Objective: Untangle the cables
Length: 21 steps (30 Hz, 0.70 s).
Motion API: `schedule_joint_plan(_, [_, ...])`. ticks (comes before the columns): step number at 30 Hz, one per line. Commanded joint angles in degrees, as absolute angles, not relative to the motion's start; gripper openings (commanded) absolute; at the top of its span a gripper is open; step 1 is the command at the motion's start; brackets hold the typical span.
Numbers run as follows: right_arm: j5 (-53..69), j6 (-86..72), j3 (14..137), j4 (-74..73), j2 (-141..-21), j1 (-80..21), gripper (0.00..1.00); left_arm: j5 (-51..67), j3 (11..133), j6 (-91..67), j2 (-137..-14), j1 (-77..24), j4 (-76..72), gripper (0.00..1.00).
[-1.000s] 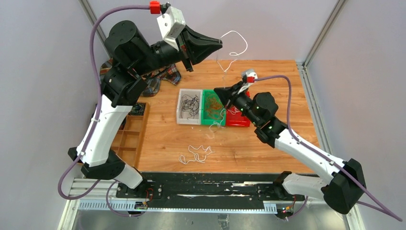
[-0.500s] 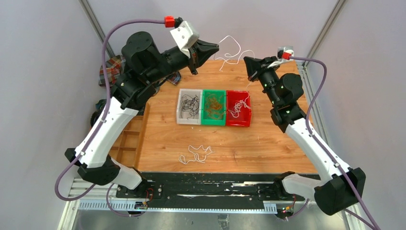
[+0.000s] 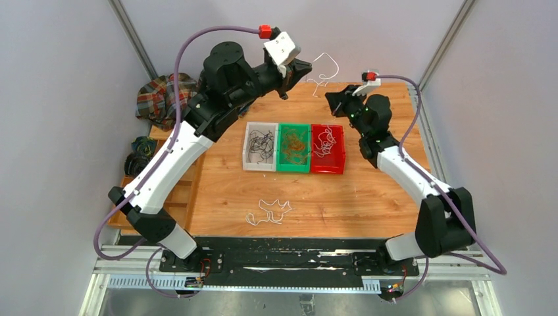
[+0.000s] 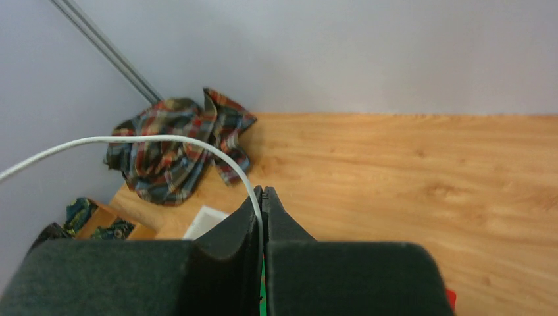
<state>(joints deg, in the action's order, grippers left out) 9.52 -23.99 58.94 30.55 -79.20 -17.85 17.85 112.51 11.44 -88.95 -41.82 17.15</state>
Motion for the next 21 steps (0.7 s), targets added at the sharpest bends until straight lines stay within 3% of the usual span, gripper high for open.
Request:
schedule_joint_plan(1, [12.97,-27.54,55.68,33.80,-83.04,-16.92,0.01,14.19,112.63,13.55,-90.88,-42.28,15.94,0.00])
schedule_joint_plan(2, [12.20,-27.51,54.85,33.37,-83.21,-16.95,0.05,13.84,112.75,13.88,-91.36,-42.28,16.18,0.01])
schedule_joint_plan(7, [4.64,-28.06,49.32,27.20,-80.23,-16.92,0.46,13.38,114.17,14.82,-95.02,-42.30,16.08,0.00])
schedule_joint_plan(16, [-0.88,-29.92,38.84,19.25,-70.03,-16.82,0.60,12.81,126.27,16.46,-107.19,-42.28,18.57,0.00])
schedule_joint_plan(21, [-3.65,-31.70,34.45,14.66,-64.45,-16.82,0.63,11.70,132.58,16.69,-114.16,-42.36,21.43,0.00])
